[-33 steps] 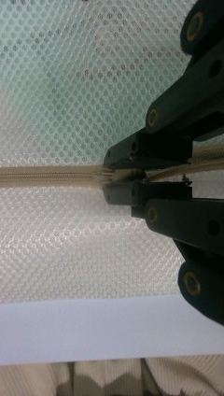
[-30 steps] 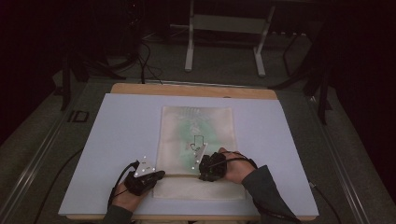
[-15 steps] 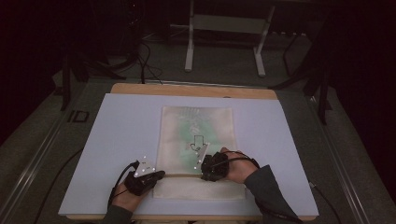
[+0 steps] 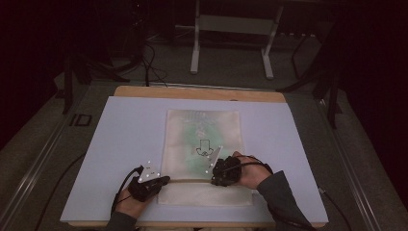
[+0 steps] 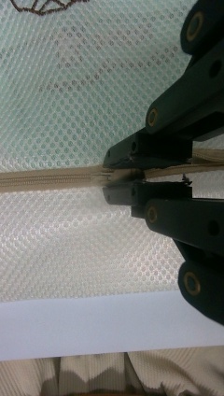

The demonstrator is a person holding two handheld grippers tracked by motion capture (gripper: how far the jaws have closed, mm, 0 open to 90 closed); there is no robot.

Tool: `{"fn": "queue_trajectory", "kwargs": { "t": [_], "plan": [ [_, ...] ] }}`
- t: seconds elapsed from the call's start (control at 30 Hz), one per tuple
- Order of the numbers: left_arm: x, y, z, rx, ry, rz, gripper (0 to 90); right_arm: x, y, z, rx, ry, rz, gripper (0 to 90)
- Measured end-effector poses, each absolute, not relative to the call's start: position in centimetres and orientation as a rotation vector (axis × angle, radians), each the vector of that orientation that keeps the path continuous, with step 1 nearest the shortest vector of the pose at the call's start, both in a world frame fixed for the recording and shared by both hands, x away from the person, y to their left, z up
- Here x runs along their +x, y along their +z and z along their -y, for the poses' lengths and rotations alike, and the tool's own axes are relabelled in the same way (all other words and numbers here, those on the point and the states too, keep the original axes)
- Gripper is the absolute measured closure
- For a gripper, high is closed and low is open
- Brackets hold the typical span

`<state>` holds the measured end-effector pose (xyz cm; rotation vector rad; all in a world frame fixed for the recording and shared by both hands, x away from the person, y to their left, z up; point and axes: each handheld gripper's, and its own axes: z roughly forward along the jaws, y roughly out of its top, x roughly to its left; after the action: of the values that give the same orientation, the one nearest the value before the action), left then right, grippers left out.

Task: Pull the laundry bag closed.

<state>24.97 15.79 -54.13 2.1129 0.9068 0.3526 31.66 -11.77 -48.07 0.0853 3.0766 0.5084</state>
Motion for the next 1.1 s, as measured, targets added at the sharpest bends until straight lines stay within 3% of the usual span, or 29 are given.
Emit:
{"fn": "queue_trajectory", "kwargs": {
  "t": [1.1],
  "plan": [
    [25.0, -54.1, -15.8, 2.112, 0.353, -0.909, 88.3, 31.8, -48.2, 16.6, 0.227, 0.516, -3.065, 82.1]
  ]
}}
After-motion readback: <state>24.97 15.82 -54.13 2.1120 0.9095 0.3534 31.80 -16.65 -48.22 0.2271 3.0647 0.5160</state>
